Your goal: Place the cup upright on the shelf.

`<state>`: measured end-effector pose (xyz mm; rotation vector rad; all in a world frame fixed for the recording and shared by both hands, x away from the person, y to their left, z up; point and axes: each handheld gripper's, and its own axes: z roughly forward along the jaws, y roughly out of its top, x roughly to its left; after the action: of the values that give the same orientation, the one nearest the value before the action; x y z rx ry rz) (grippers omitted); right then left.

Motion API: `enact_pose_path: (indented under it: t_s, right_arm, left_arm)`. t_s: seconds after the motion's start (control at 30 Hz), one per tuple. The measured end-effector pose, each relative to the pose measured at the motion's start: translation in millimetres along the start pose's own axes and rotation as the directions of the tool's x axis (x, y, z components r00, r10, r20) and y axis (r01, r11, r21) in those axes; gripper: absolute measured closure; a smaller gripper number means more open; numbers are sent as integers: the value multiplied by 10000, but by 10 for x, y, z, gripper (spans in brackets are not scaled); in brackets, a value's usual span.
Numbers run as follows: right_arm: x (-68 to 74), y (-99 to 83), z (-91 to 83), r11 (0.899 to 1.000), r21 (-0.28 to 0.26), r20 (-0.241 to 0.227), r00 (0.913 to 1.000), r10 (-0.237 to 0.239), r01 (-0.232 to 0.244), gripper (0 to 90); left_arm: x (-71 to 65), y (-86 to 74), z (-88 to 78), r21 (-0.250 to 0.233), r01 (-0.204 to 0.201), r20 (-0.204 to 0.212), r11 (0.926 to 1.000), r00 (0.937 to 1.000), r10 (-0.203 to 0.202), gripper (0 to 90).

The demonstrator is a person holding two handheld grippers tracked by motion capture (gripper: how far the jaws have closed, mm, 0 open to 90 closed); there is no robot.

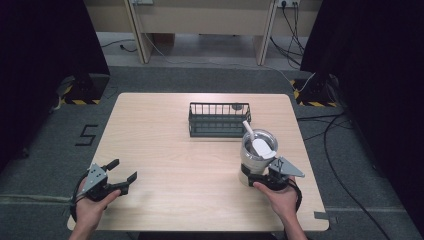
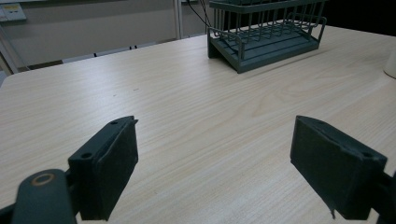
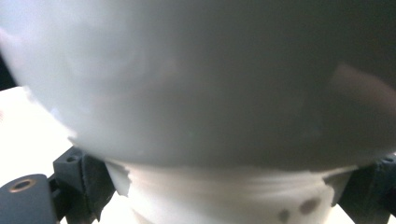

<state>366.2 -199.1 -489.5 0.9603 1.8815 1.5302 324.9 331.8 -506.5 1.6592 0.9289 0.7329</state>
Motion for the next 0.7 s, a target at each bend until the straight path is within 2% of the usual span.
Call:
enact_pose_path:
  t_s: [0.17, 0.47, 0.7]
  right_arm:
    - [15, 24, -3, 9999, 151, 112, 9999, -50, 48, 99]
    - [1, 89, 3, 9998, 199, 231, 9997, 88, -92, 101]
    - [-14, 261, 25, 10000, 69, 299, 9995, -32, 30, 101]
  left_arm:
    - [14, -3, -5, -42, -8, -106, 10000, 9999, 8, 145]
    - [12, -12, 1, 44, 51, -48, 10000, 10000, -51, 146]
    - [12, -13, -6, 29, 83, -107, 10000, 9999, -83, 146]
